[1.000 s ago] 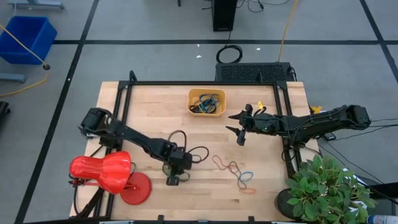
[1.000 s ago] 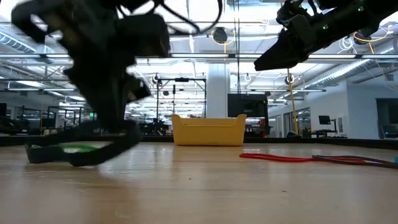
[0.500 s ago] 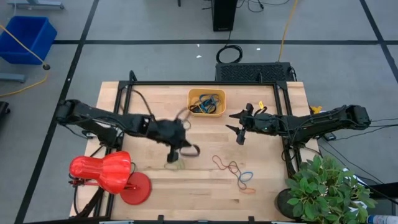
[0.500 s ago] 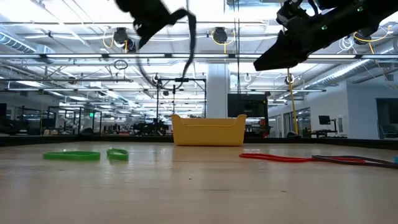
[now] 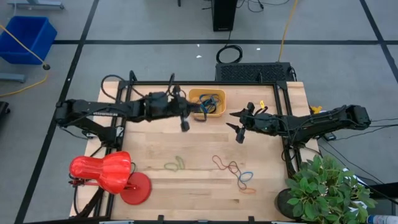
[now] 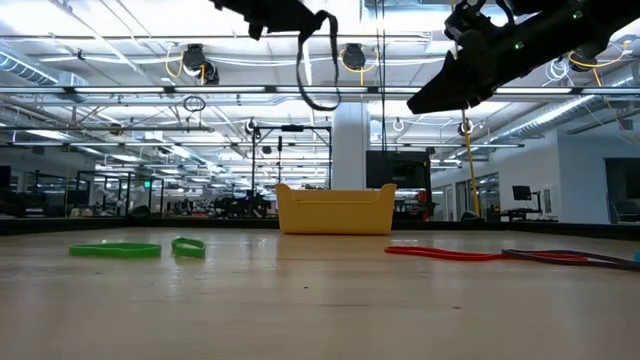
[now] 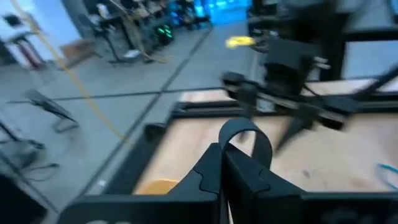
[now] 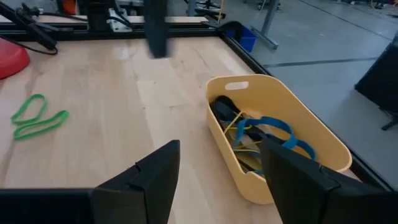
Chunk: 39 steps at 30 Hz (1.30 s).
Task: Pick and place rubber bands into bin
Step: Put the black rubber band into the yellow bin
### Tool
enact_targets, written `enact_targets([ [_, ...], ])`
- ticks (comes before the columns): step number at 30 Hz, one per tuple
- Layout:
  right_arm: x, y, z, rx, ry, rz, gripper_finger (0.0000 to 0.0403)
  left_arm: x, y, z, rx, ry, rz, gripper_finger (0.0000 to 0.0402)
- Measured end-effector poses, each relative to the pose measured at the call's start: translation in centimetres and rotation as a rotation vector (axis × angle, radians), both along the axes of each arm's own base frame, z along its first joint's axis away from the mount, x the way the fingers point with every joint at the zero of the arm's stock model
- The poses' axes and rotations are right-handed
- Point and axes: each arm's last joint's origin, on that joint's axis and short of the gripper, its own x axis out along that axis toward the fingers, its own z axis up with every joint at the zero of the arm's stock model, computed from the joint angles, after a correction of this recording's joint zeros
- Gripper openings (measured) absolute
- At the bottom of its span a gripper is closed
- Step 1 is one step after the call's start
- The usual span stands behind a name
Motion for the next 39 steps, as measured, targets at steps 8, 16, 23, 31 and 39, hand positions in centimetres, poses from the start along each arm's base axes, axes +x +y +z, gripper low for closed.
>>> enact_targets([
  [8, -0.1, -0.1, 0.0, -0.018, 0.0, -0.043, 0.0219, 1.5, 4.6, -2.4, 0.069, 0.067, 0.115, 0.001],
  [16, -0.1, -0.1, 0.0, 0.004, -0.011, -0.053, 0.0215, 3.4, 9.0, -7.2, 0.059, 0.173, 0.203, 0.0006],
  [23, -0.1, -0.1, 0.0, 0.005, -0.011, -0.053, 0.0219, 4.6, 11.4, -12.3, 0.003, 0.286, 0.229, 0.0019],
  [31, -0.1, -0.1, 0.0, 0.012, -0.013, -0.055, 0.0217, 5.2, 11.9, -15.4, -0.02, 0.373, 0.23, 0.0023],
  [39, -0.1, -0.1, 0.0, 0.032, -0.018, -0.058, 0.0216, 5.2, 11.8, -14.6, -0.002, 0.331, 0.244, 0.0072],
])
